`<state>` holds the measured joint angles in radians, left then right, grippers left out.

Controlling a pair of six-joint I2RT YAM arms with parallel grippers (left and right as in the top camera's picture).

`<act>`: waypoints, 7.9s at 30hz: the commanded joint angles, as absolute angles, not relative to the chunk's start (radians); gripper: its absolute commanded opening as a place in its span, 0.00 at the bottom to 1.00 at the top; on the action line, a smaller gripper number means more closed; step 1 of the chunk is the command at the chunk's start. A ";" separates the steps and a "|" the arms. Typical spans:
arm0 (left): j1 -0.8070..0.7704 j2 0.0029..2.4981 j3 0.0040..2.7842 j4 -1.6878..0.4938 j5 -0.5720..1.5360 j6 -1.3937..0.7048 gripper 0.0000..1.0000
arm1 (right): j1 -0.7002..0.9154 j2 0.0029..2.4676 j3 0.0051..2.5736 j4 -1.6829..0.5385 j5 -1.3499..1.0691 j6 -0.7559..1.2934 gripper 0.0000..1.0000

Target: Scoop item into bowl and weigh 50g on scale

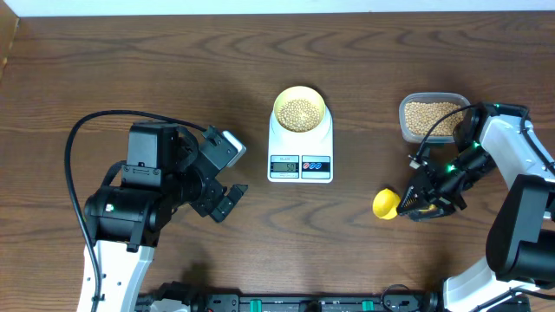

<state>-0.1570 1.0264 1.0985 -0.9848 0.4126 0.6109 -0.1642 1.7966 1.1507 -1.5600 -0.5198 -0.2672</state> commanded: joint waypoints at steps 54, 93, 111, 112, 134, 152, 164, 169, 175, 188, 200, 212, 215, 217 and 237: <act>-0.152 1.027 1.117 -0.986 0.411 0.628 0.99 | 0.172 1.391 1.404 -0.835 -0.395 0.276 0.99; -0.152 1.027 1.117 -0.986 0.410 0.628 0.99 | 0.172 0.286 0.905 -1.004 0.014 0.060 0.99; -0.152 1.027 1.117 -0.986 0.410 0.628 0.99 | 0.171 0.007 0.667 -0.954 -0.002 0.082 0.99; -0.152 1.027 1.117 -0.986 0.410 0.628 0.99 | 0.171 0.007 0.658 -0.939 -0.001 0.082 0.99; -0.152 1.027 1.117 -0.986 0.410 0.628 0.99 | 0.171 0.007 0.197 -0.414 0.077 0.164 0.99; -0.152 1.027 1.117 -0.986 0.410 0.628 0.99 | 0.171 0.045 0.050 -0.175 0.068 0.194 0.99; -0.152 1.027 1.117 -0.986 0.410 0.628 0.99 | 0.171 0.099 0.050 -0.173 0.073 0.163 0.99; -0.152 1.027 1.117 -0.986 0.410 0.628 0.99 | 0.171 0.099 0.050 -0.172 0.073 0.163 0.99; -0.152 1.027 1.117 -0.986 0.410 0.628 0.99 | 0.171 0.099 0.050 -0.172 0.073 0.163 0.99; -0.152 0.908 1.118 -0.906 0.487 0.384 0.99 | 0.171 0.099 0.050 -0.172 0.073 0.163 0.99; -0.152 0.526 1.117 -1.123 0.229 0.078 0.99 | 0.171 0.099 0.050 -0.172 0.073 0.163 0.99; -0.152 0.300 1.120 -1.364 0.059 0.144 0.99 | 0.171 0.099 0.050 -0.172 0.073 0.163 0.99; -0.152 0.274 1.126 -1.375 0.059 0.144 0.99 | 0.171 0.099 0.050 -0.172 0.073 0.163 0.99; -0.152 0.254 1.126 -1.373 0.058 0.123 0.99 | 0.171 0.099 0.050 -0.172 0.073 0.163 0.99; -0.063 0.127 1.139 -1.391 0.003 0.092 0.99 | 0.171 0.099 0.050 -0.172 0.073 0.163 0.99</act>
<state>-0.0677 0.1612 1.1133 -1.3880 0.0185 0.1036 0.1680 0.0978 0.0555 -0.1741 0.0681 0.1749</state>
